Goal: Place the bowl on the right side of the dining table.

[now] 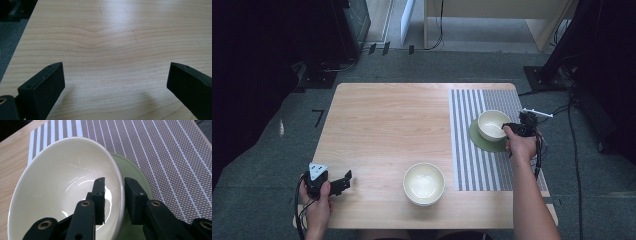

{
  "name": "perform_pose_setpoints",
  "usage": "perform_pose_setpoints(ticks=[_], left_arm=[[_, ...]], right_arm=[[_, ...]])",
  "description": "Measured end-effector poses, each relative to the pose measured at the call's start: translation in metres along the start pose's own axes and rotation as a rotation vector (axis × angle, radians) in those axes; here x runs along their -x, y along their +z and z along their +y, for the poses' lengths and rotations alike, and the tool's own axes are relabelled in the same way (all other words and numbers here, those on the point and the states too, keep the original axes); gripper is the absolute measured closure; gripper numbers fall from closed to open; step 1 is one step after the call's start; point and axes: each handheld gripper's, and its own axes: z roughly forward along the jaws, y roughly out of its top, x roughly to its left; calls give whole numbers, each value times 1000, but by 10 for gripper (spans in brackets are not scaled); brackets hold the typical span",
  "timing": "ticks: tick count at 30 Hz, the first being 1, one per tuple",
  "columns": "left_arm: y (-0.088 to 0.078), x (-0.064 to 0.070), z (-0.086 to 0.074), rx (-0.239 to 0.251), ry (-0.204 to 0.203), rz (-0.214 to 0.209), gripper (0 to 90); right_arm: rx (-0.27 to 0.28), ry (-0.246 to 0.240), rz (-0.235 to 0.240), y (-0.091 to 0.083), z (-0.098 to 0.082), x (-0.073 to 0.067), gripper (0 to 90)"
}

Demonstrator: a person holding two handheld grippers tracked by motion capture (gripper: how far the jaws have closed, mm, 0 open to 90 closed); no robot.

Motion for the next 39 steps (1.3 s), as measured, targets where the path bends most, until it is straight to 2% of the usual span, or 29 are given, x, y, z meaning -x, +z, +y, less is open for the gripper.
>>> perform_pose_setpoints(ticks=[3, 4, 5, 7, 8, 10, 12, 15, 19, 20, 21, 22, 23, 24, 25, 26, 27, 28, 29, 30, 33, 34, 39], left_arm=[[0, 0, 0, -3, -1, 2, 14], [0, 0, 0, -5, 0, 3, 14], [0, 0, 0, -5, 0, 3, 14], [0, 0, 0, -5, 2, 4, 14], [0, 0, 0, -6, 2, 5, 14], [0, 0, 0, -6, 1, 5, 14], [0, 0, 0, -6, 1, 7, 14], [0, 1, 0, -5, 3, 10, 14], [0, 1, 0, -5, 3, 11, 14], [0, 1, 0, -5, 2, 11, 14], [0, 1, 0, -5, 2, 11, 14], [0, 1, 0, -5, 2, 11, 14], [0, 1, 0, -5, 2, 11, 14], [1, 1, 0, -5, 2, 11, 14], [1, 1, 0, -5, 2, 11, 14], [1, 1, 0, -6, 2, 11, 14], [1, 1, 0, -6, 2, 11, 14], [1, 1, 0, -6, 2, 11, 14], [1, 1, 0, -6, 2, 11, 14], [0, 1, 0, -6, 3, 11, 14], [1, 1, 0, -6, 3, 11, 14], [1, 1, 0, -6, 4, 12, 14], [1, 2, 0, -7, 6, 14, 14]], right_arm=[[19, 5, 28, -1, -3, 3, 689], [36, 23, 65, -2, -6, 7, 632], [43, 21, 75, -2, -7, 8, 602], [49, 14, 81, -3, -9, 8, 577], [55, -1, 87, -3, -11, 8, 526], [55, -8, 89, -4, -12, 8, 513], [62, -17, 111, -6, -14, 7, 475], [73, -45, 102, -9, -16, 3, 418], [80, -72, 86, -12, -18, 0, 395], [83, -75, 80, -13, -18, -1, 341], [86, -95, 113, -14, -19, 0, 313], [105, -109, 108, -16, -22, -1, 358], [105, -109, 108, -16, -22, -1, 358], [129, -146, 101, -19, -25, -2, 323], [129, -146, 101, -19, -25, -2, 323], [136, -177, 103, -21, -27, -2, 272], [136, -177, 103, -21, -27, -2, 272], [153, -200, 98, -23, -29, -2, 224], [153, -200, 98, -23, -29, -2, 224], [162, -191, 107, -24, -31, -1, 137], [158, -199, 103, -26, -33, -1, 126], [168, -218, 94, -28, -35, 0, 83], [185, -239, 101, -31, -38, 2, 14]])
